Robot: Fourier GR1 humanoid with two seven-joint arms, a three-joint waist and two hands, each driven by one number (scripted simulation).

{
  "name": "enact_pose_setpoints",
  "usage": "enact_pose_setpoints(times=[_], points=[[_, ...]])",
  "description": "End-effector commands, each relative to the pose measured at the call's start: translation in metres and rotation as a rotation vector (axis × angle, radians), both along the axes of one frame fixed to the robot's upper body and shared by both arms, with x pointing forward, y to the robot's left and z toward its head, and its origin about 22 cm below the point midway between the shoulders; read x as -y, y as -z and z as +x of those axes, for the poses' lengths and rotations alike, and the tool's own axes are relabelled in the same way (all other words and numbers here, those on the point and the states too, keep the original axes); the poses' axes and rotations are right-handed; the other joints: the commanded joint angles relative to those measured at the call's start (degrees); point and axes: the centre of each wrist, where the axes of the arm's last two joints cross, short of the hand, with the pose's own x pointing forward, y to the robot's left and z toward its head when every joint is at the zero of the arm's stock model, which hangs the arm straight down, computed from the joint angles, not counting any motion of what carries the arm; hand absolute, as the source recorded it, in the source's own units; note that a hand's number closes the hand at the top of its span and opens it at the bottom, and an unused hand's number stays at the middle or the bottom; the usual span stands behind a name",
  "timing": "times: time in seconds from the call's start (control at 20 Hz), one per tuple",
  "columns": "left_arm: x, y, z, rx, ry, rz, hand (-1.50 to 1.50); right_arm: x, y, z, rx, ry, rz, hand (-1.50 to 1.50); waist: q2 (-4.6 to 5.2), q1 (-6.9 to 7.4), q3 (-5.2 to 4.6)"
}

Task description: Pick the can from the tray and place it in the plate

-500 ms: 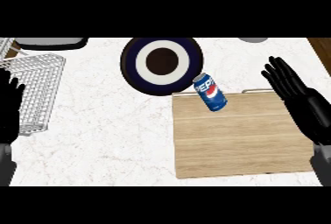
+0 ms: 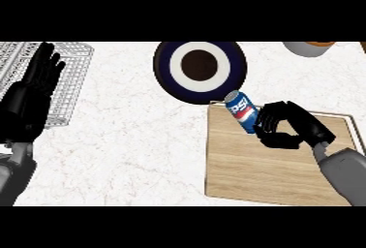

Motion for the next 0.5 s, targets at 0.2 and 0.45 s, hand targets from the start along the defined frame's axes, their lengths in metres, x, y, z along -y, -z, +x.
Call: enact_pose_setpoints(times=[0.2, 0.45], points=[[0.024, -0.001, 0.003, 0.006, 0.186, 0.063, 0.0, -0.075, 0.046, 0.008, -0.022, 0.318, -0.319, -1.5, -0.87, -0.87, 1.77], [0.026, 0.004, 0.013, -0.001, 0.184, 0.059, 0.0, -0.166, 0.029, 0.026, 0.128, 0.343, -0.38, -1.5, -1.16, -2.4, 1.89]])
